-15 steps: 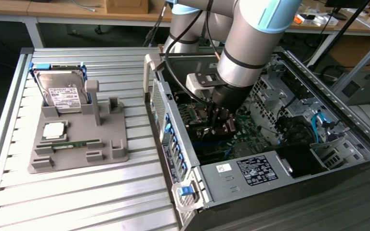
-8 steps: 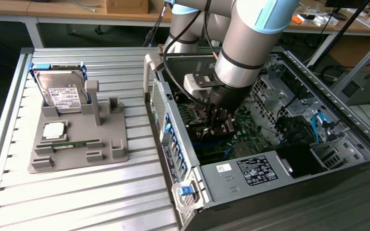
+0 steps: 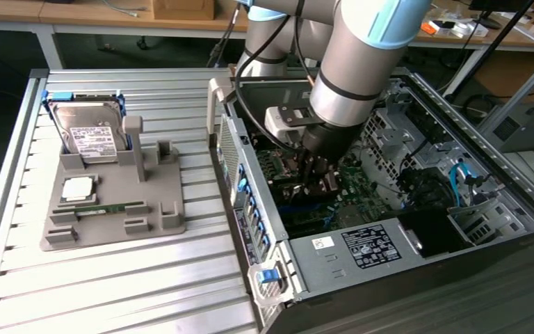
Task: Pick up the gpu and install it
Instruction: 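Insert the gpu into the slot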
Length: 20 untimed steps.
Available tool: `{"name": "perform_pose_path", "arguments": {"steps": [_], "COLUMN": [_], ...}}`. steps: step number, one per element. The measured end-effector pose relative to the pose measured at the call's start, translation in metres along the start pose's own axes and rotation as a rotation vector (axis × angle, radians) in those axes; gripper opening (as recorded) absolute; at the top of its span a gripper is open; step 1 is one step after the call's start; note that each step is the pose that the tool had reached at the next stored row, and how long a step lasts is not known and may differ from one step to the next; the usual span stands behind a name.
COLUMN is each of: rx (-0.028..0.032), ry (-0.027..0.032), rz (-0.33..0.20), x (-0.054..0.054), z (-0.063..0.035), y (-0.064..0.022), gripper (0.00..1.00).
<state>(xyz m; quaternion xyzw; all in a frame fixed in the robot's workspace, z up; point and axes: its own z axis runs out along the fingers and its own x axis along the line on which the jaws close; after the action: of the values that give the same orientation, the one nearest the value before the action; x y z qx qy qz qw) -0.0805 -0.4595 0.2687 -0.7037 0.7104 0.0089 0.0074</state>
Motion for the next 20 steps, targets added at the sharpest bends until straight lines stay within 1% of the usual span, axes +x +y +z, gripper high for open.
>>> {"name": "perform_pose_path", "arguments": {"steps": [4, 9, 18, 20], "rx": [-0.0001, -0.0002, 0.0, 0.0], "ry": [-0.0044, -0.0079, -0.0084, -0.0064], "rz": [0.0, 0.0, 0.0, 0.001], "x": [0.0, 0.0, 0.0003, 0.0003], "z": [0.0017, 0.003, 0.0028, 0.0024], "y": [0.0, 0.0, 0.0, -0.0001], "gripper": [0.27, 0.27, 0.27, 0.27]}}
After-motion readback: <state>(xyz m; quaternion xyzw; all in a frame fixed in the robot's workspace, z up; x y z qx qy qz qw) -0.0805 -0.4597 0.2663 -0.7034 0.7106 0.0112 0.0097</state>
